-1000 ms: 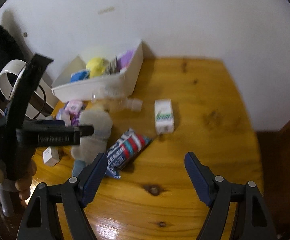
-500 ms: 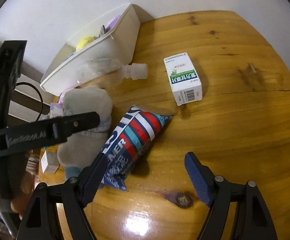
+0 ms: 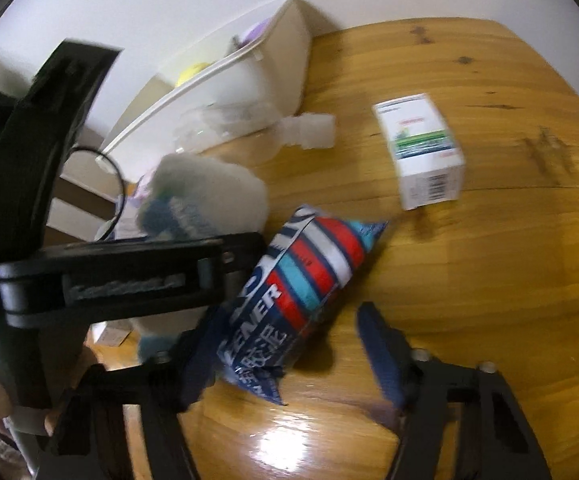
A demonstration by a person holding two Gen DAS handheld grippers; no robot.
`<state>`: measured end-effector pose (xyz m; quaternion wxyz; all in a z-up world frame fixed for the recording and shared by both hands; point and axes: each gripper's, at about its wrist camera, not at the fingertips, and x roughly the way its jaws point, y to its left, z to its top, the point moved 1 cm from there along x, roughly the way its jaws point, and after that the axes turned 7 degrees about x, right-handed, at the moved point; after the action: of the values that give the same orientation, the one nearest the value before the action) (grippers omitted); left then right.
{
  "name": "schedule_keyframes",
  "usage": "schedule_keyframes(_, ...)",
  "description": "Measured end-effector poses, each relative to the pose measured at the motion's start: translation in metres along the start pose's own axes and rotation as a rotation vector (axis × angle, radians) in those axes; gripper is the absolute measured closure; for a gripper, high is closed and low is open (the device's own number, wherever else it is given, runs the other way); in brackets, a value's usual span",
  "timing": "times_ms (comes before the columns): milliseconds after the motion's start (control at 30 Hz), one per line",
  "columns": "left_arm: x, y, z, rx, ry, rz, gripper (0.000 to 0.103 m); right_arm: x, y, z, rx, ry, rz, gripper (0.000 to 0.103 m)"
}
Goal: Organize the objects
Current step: 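Grasp the white plush with the left gripper while the right grasps the striped snack bag, then carry the white plush and snack bag up over the white tray with both grippers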
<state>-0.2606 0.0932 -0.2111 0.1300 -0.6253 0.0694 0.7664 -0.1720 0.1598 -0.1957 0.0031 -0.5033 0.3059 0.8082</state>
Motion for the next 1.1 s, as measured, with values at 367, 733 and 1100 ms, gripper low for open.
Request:
schedule_keyframes(367, -0.009, 0.001, -0.007, 0.051, -0.029, 0.104, 0.043, -0.007, 0.016, -0.013, -0.083, -0.038, -0.060, 0.061)
schedule_keyframes(733, -0.093, 0.010, -0.018, 0.084, -0.174, 0.150, 0.043, -0.063, 0.032, -0.014, -0.145, -0.141, -0.115, 0.063)
schedule_keyframes(1100, -0.191, 0.038, -0.010, 0.044, -0.326, 0.221, 0.043, -0.154, 0.113, 0.018, -0.291, -0.335, -0.149, 0.063)
